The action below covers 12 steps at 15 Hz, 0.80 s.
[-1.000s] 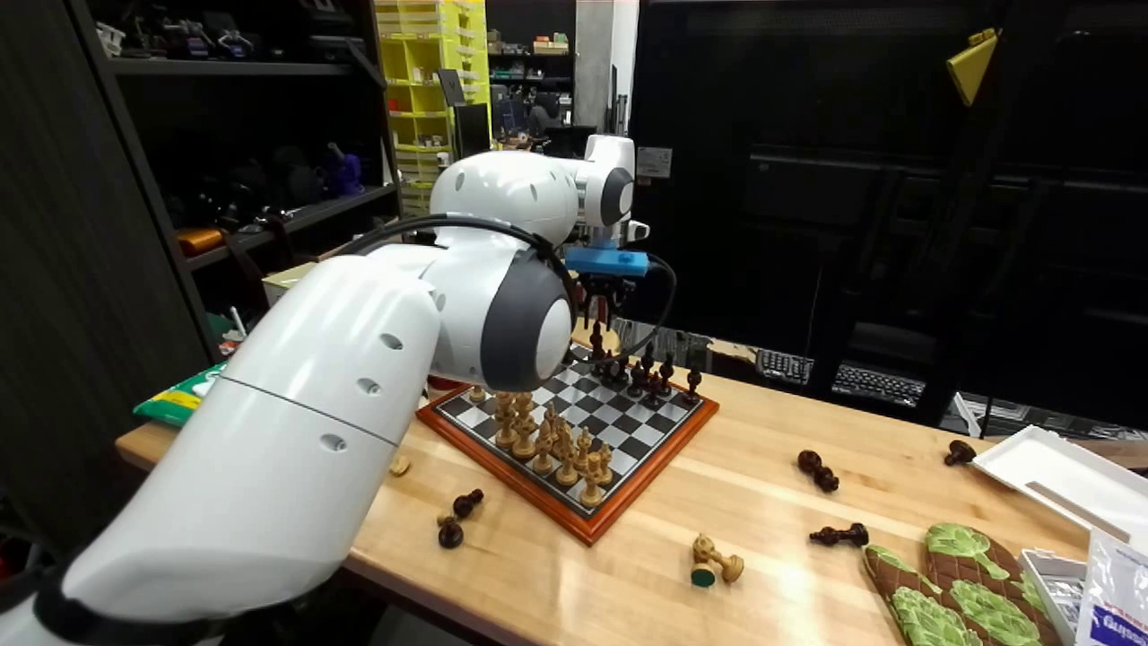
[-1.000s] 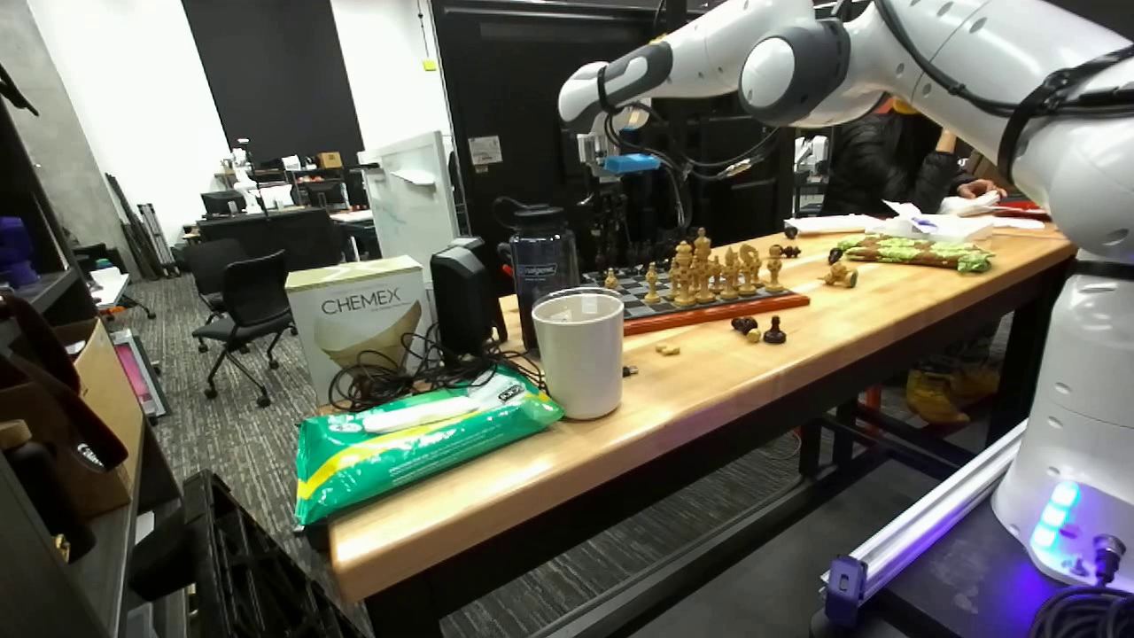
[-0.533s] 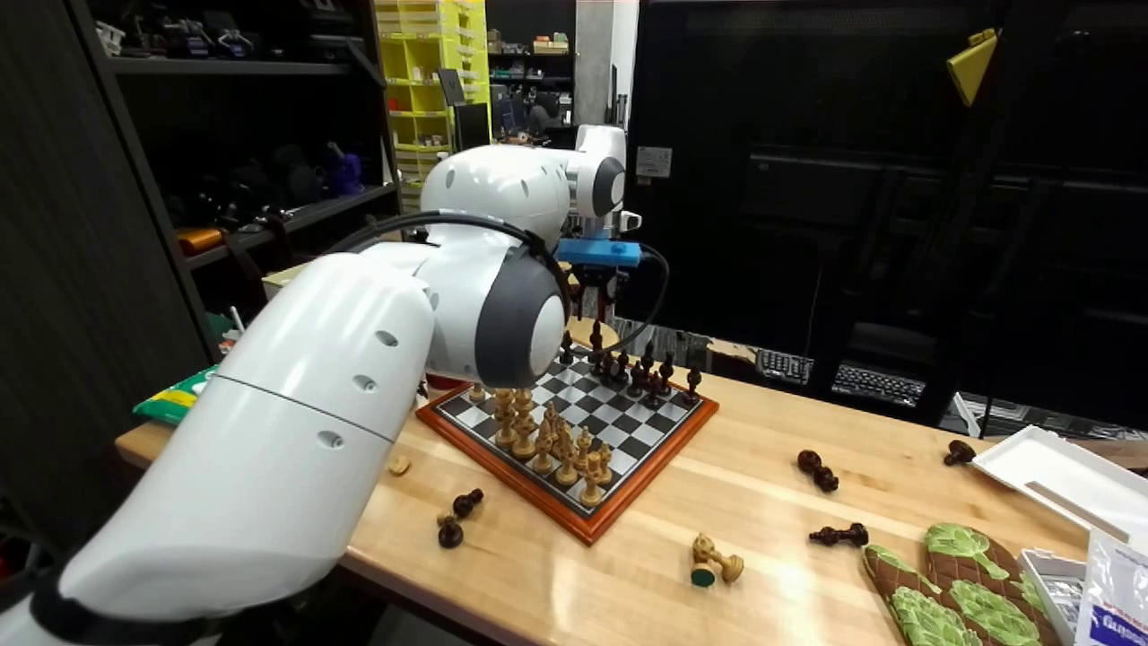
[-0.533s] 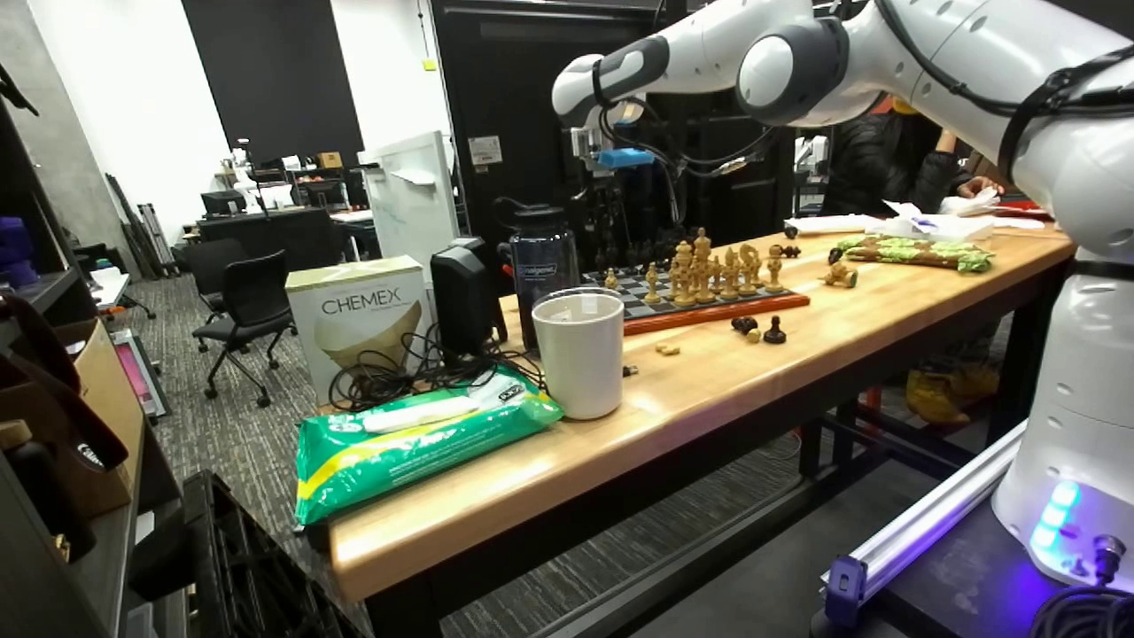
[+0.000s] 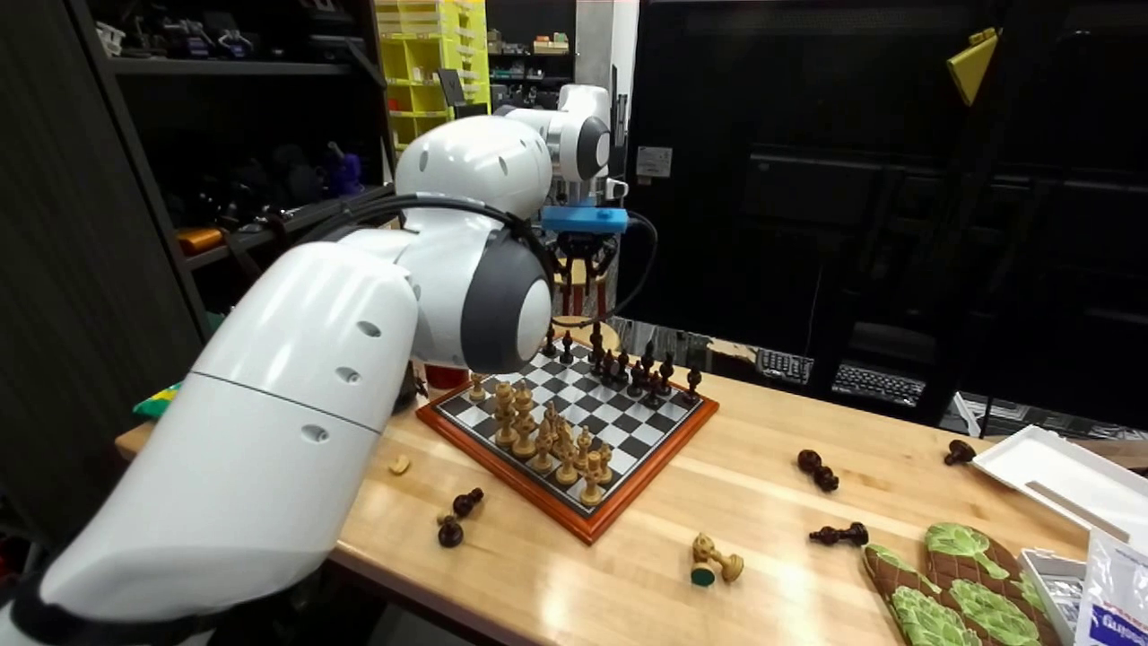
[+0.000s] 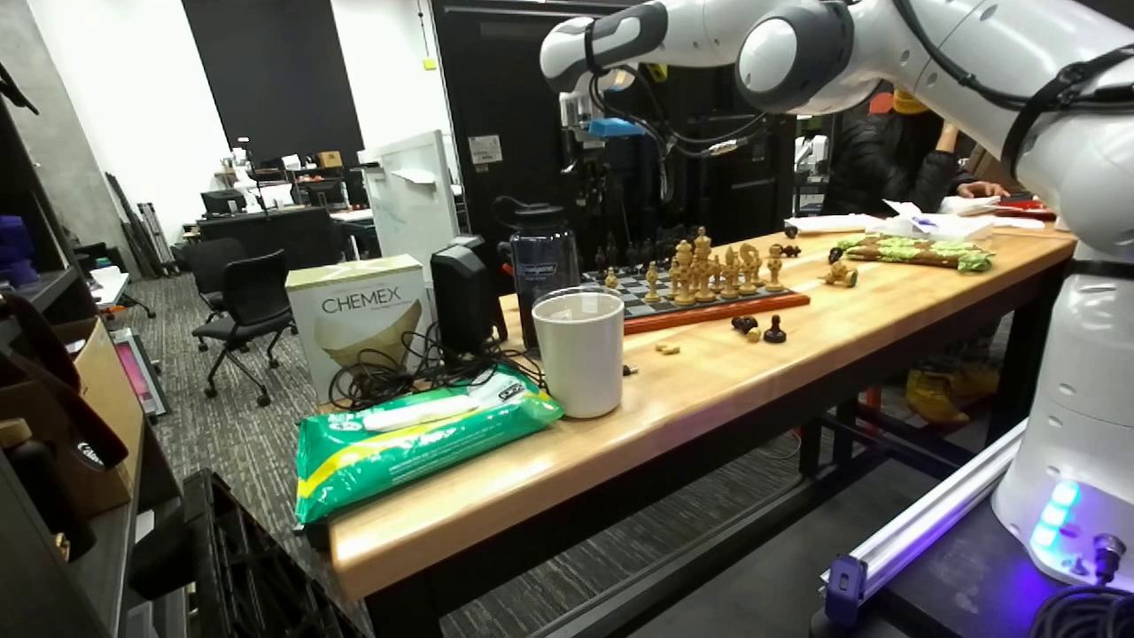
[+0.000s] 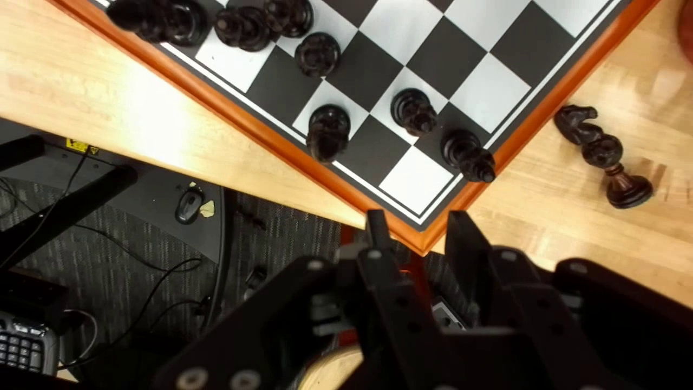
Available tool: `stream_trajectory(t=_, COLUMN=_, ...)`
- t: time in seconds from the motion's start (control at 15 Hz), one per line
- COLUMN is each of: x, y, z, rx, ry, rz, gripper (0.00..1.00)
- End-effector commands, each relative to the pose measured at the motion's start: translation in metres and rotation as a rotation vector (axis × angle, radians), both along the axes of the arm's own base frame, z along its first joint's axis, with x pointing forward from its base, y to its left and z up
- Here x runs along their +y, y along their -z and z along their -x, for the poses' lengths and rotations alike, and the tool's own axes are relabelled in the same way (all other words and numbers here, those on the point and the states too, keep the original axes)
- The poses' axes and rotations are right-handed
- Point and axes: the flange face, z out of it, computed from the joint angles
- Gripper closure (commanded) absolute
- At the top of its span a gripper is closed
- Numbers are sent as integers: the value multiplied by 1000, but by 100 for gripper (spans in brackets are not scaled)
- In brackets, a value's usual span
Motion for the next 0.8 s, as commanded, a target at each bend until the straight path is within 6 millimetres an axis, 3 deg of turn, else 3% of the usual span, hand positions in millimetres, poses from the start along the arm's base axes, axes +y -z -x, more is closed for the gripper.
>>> stream_trajectory(t=0.0, x=9, y=-34, z=19, rx=33, ry=13, rz=10, gripper=48)
stream_trajectory(t=0.07, x=11, y=-39, z=22, rx=41, ry=16, rz=12, gripper=40)
stream_trajectory(t=0.13, x=14, y=-44, z=25, rx=45, ry=15, rz=13, gripper=39)
stream_trajectory(t=0.33, x=19, y=-55, z=31, rx=52, ry=6, rz=8, gripper=23)
stream_trajectory(t=0.53, x=20, y=-58, z=33, rx=52, ry=7, rz=0, gripper=2)
stream_trajectory(t=0.73, x=17, y=-55, z=31, rx=48, ry=15, rz=-3, gripper=0)
